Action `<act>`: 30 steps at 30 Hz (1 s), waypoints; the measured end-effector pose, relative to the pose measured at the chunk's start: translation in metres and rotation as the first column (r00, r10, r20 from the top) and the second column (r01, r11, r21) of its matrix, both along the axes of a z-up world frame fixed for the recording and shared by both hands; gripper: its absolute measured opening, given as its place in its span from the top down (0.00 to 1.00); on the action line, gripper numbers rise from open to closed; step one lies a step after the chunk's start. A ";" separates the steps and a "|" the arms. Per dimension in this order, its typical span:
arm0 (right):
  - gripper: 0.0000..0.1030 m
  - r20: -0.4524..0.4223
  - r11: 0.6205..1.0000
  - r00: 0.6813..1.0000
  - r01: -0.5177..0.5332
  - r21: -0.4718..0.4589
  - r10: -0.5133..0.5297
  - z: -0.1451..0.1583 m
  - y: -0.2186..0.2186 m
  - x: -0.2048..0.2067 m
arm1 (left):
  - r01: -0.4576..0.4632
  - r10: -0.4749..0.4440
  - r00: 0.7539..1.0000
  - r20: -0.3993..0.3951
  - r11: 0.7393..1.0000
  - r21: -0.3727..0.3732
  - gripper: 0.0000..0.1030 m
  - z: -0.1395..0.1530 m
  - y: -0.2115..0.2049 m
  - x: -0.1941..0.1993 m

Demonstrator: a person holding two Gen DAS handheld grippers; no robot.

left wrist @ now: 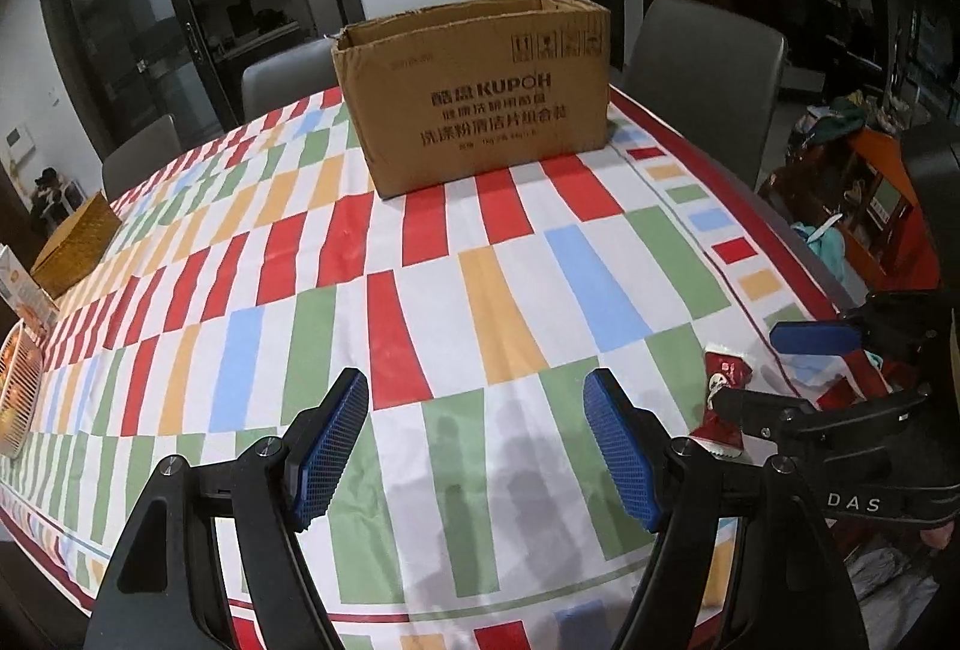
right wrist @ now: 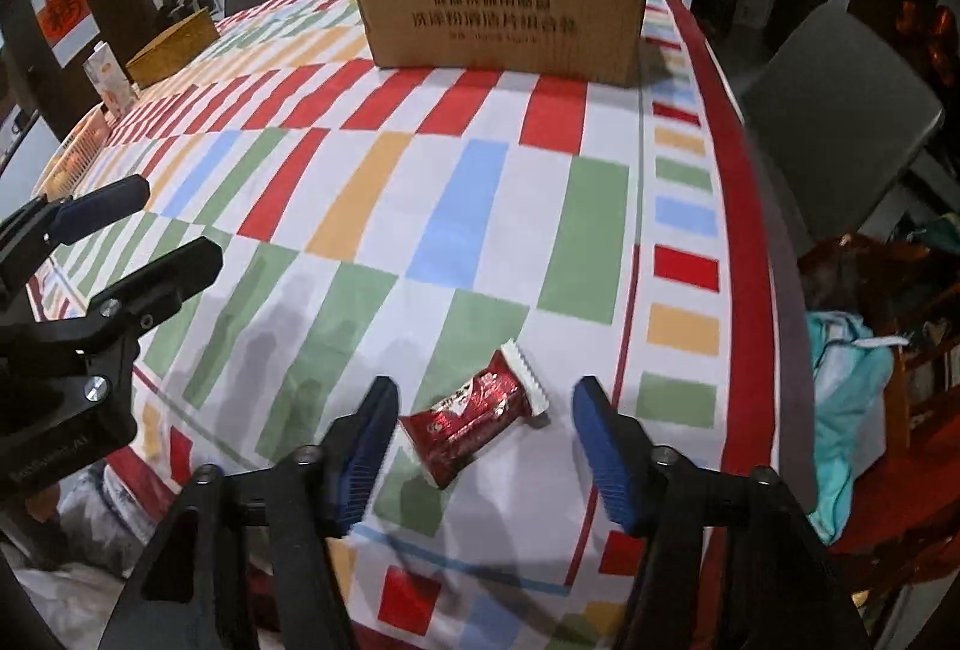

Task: Organize snacks
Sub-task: 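Grasp the red wrapped candy with the right tool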

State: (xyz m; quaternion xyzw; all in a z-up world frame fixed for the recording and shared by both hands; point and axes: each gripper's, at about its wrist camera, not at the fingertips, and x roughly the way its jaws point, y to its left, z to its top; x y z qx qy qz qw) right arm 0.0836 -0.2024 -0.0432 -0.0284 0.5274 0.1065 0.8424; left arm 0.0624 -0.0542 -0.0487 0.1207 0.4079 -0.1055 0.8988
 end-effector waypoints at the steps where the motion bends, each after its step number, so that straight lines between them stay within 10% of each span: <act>1: 0.45 -0.008 1.000 1.000 -0.002 0.003 0.002 -0.001 0.000 0.000 | 0.000 0.000 1.000 -0.004 1.000 0.000 0.28 -0.001 0.000 0.001; 17: 0.76 -0.086 0.998 0.995 -0.047 0.036 0.050 -0.022 0.013 0.011 | -0.015 0.015 0.998 -0.053 1.000 0.000 0.28 -0.013 0.005 0.012; 30: 0.78 -0.078 0.998 0.996 -0.042 0.045 0.045 -0.023 0.009 0.015 | -0.018 0.018 0.998 -0.061 1.000 0.004 0.28 -0.015 0.004 0.016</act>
